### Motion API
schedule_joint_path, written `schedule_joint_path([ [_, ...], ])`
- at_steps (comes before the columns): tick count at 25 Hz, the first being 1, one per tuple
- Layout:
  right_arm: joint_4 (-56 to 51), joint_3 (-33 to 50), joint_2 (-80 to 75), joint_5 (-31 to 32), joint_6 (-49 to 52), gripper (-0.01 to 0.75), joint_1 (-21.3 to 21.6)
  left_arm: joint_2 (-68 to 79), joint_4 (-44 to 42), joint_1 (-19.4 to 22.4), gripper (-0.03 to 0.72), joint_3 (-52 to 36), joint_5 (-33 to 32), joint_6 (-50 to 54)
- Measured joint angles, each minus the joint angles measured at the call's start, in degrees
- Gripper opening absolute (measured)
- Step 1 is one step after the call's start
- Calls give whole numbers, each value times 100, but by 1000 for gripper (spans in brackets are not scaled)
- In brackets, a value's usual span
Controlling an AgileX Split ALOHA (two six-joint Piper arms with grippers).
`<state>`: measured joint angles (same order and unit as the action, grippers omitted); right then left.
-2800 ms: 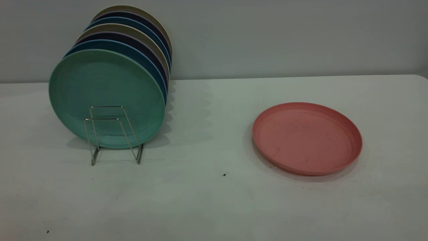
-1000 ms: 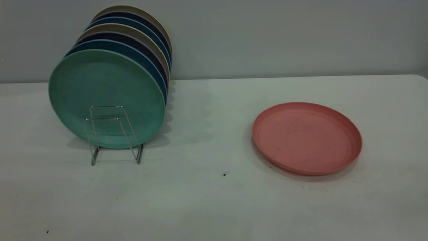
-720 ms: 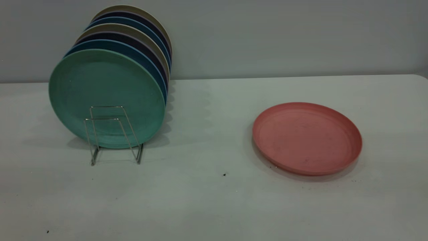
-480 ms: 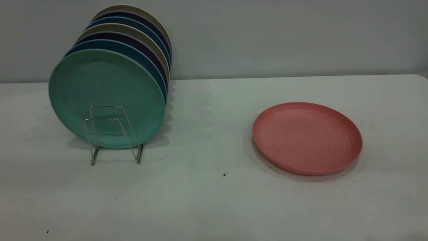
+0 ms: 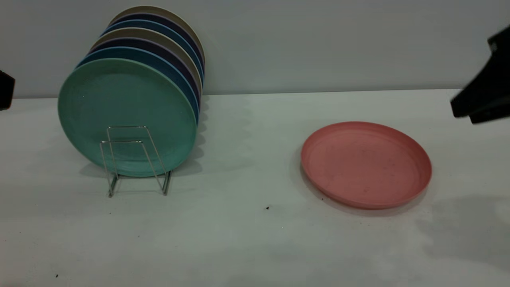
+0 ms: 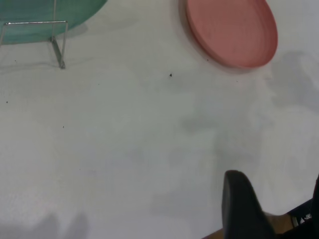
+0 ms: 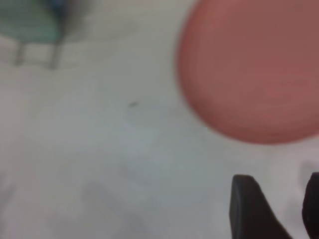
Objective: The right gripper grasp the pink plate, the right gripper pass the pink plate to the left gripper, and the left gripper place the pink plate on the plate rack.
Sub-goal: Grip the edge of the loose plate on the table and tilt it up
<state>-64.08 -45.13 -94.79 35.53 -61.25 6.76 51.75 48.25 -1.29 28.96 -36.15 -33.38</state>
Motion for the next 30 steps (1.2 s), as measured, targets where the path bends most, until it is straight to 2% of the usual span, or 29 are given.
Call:
schedule_joint_path([
  [4, -37, -468, -1069, 35, -78, 279, 280, 0, 0, 0, 364, 0, -79, -4],
  [12, -178, -1344, -2627, -5, -374, 279, 286, 0, 0, 0, 364, 0, -272, -4],
  [22, -559, -2170, -3459, -286, -520, 279, 286, 0, 0, 0, 364, 0, -319, -4],
  [30, -1196, -2505, -3939, -291, -789, 279, 286, 0, -5, 0, 365, 0, -341, -6],
])
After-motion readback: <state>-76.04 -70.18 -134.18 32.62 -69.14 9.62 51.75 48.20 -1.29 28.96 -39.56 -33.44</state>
